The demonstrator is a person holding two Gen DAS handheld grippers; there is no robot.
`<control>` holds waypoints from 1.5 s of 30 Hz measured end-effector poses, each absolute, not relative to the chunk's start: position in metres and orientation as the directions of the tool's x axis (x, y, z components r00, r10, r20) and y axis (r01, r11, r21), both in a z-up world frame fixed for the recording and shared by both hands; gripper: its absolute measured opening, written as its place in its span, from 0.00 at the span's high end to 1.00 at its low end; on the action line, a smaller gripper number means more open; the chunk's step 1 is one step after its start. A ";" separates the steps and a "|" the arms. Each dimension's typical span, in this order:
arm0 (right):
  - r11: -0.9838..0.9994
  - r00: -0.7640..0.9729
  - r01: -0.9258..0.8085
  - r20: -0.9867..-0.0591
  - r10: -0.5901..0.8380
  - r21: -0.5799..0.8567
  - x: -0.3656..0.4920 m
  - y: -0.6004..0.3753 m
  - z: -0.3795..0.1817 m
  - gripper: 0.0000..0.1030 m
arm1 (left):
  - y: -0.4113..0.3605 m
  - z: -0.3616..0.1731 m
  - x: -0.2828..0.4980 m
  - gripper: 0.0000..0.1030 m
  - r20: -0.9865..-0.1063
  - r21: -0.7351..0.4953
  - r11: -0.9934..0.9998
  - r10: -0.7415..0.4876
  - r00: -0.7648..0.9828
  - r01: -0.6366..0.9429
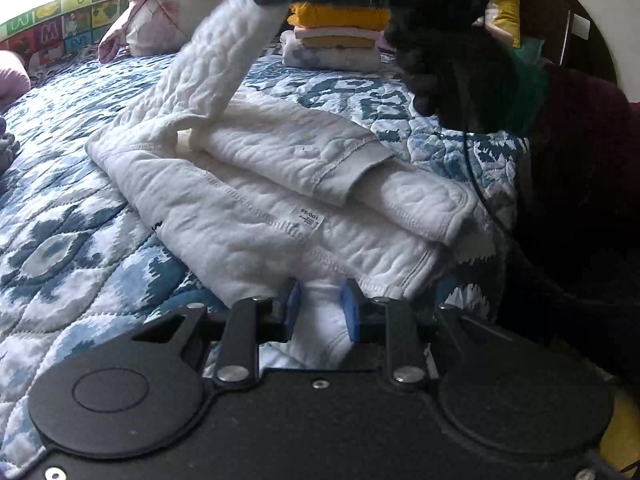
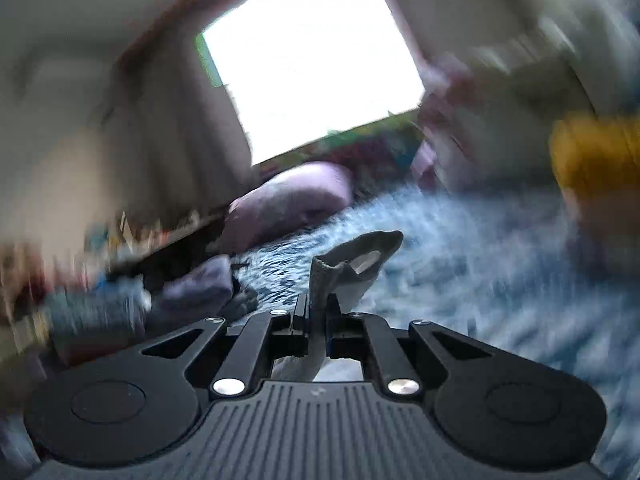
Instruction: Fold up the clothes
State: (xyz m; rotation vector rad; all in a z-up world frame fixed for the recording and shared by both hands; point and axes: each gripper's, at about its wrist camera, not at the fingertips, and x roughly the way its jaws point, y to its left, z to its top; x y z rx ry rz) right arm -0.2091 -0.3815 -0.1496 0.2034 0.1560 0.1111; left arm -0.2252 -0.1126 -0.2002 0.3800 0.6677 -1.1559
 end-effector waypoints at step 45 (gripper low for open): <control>0.382 0.739 -0.670 -0.620 0.263 -0.637 -0.266 -0.226 -0.200 0.86 | -0.068 -0.175 -0.114 0.78 -0.466 -0.395 0.582 -0.794 0.391 0.711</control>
